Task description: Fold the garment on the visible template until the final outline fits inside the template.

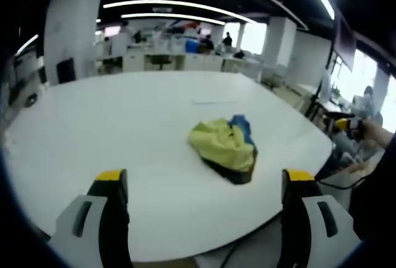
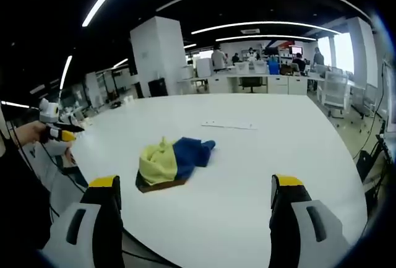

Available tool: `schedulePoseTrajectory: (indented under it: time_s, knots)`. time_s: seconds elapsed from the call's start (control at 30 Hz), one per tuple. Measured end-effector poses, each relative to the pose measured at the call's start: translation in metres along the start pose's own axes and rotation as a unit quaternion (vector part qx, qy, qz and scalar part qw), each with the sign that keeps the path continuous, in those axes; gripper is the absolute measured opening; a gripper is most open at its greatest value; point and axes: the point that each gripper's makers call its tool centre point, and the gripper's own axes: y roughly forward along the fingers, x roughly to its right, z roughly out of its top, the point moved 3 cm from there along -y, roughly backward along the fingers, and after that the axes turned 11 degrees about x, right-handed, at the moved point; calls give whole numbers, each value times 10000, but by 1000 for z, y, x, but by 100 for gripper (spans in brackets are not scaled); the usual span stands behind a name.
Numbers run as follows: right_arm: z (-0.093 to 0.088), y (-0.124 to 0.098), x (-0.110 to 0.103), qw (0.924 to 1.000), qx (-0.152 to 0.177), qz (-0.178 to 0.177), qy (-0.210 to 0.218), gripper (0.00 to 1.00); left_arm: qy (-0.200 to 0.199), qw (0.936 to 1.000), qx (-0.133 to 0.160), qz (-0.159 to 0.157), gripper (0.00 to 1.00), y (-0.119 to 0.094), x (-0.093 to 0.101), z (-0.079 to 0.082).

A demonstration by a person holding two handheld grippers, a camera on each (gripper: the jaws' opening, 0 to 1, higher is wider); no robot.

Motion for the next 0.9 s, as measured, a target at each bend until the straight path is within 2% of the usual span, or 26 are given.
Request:
schedulePoseTrajectory:
  time_s: [0.17,0.37,0.5,0.6,0.9]
  knots:
    - [-5,0,-1,10000,-89,32,-8,100,-4,10000,-85,-20,99,0,6,-5]
    - [-6,0,-1,9999,-102,35,-8,100,13,9999,-110,-49,98,-1,15,-3]
    - [-6,0,-2,9999,-104,83,-35,99,34,9999,-113,-54,98,0,17,-1]
    - [-7,0,-3,9999,-96,106,-65,95,37,9999,-110,-60,98,0,18,-1]
    - [-8,-1,1,9999,-95,51,-67,98,7,10000,-91,-36,98,-1,18,-2]
